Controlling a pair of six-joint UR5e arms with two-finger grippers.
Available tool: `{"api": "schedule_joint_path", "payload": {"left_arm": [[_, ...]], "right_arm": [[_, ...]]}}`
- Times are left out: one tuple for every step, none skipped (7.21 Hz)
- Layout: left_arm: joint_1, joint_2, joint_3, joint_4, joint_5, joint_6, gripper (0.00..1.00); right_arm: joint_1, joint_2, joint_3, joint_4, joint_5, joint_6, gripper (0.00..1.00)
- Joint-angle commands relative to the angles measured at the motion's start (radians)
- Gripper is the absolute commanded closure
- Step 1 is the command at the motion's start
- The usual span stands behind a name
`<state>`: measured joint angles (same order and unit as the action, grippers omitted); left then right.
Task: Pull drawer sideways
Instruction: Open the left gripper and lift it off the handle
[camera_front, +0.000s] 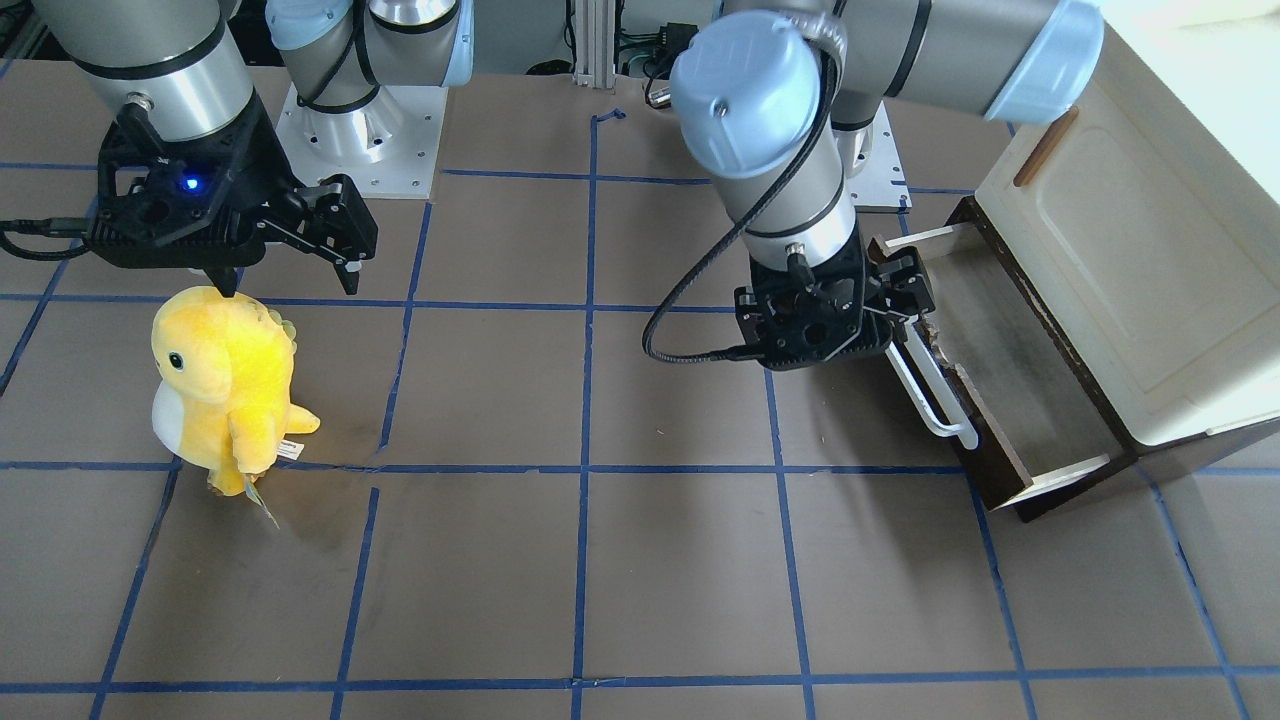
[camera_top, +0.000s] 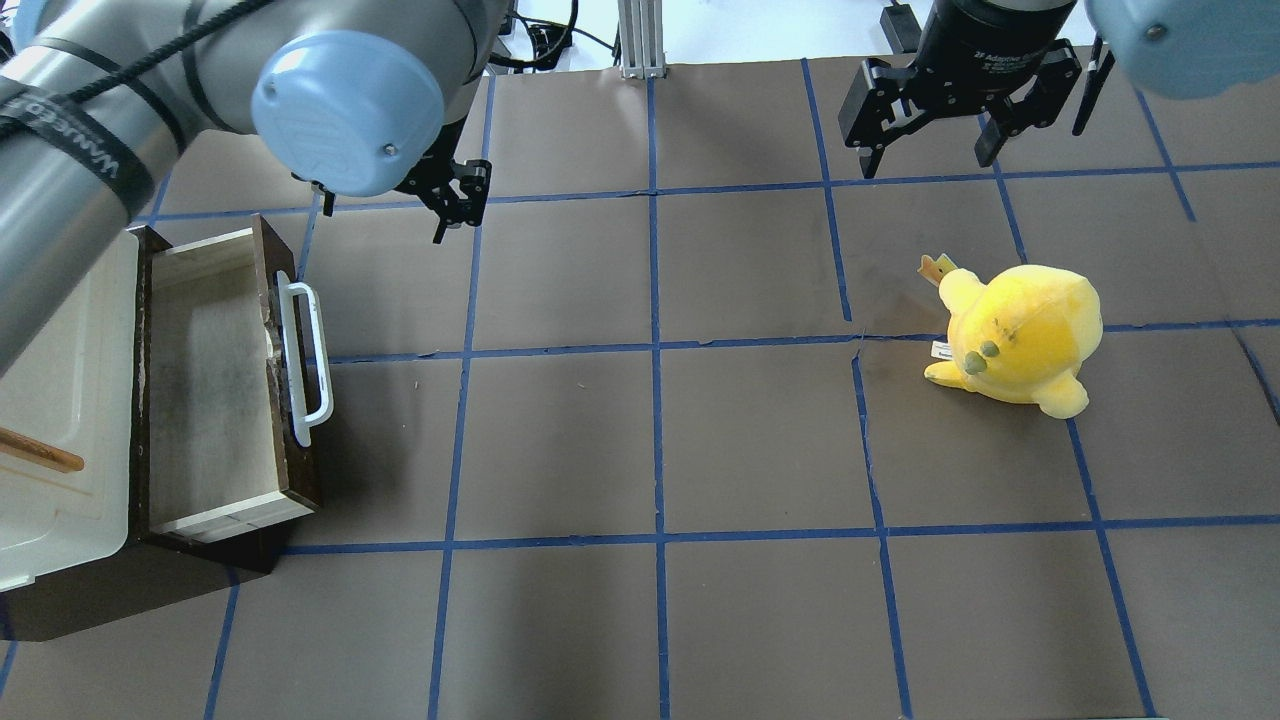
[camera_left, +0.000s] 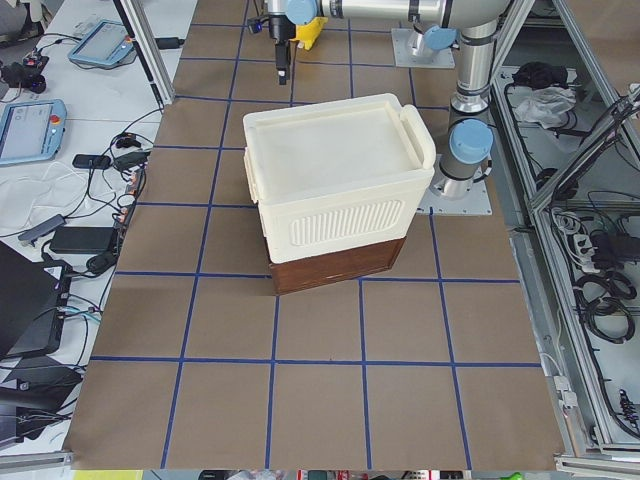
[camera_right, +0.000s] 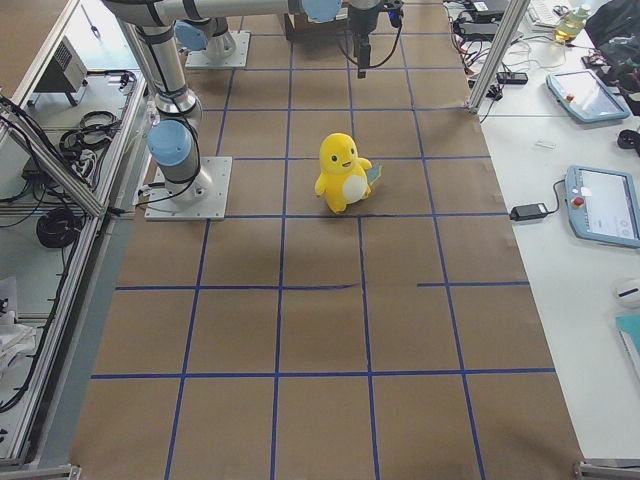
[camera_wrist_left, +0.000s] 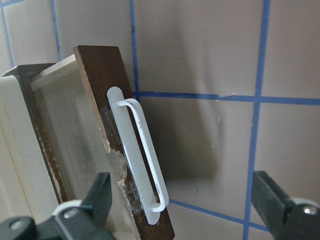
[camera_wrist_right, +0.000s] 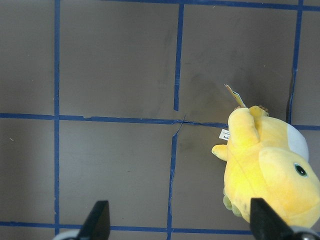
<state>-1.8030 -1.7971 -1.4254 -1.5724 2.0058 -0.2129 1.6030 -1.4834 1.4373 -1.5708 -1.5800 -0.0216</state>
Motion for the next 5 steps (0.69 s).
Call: {"api": "schedule_joint_path", "payload": {"left_arm": [[0.04, 0.117, -0.003, 0.014, -0.178, 0.044, 0.0], [0.075, 0.166, -0.006, 0.006, -0.235, 0.075, 0.0], [0.115, 0.206, -0.018, 0.0, -0.29, 0.145, 0.0], [0.137, 0.238, -0.042, 0.0, -0.335, 0.174, 0.0], [0.154, 0.249, -0.067, 0.006, -0.358, 0.181, 0.0]], "right_arm": [[0.0, 0.0, 0.0, 0.0, 0.0, 0.0, 0.0], [0.0, 0.0, 0.0, 0.0, 0.0, 0.0, 0.0], [0.0, 0.0, 0.0, 0.0, 0.0, -0.001, 0.0], [0.0, 0.0, 0.0, 0.0, 0.0, -0.001, 0.0], [0.0, 0.0, 0.0, 0.0, 0.0, 0.0, 0.0]]}}
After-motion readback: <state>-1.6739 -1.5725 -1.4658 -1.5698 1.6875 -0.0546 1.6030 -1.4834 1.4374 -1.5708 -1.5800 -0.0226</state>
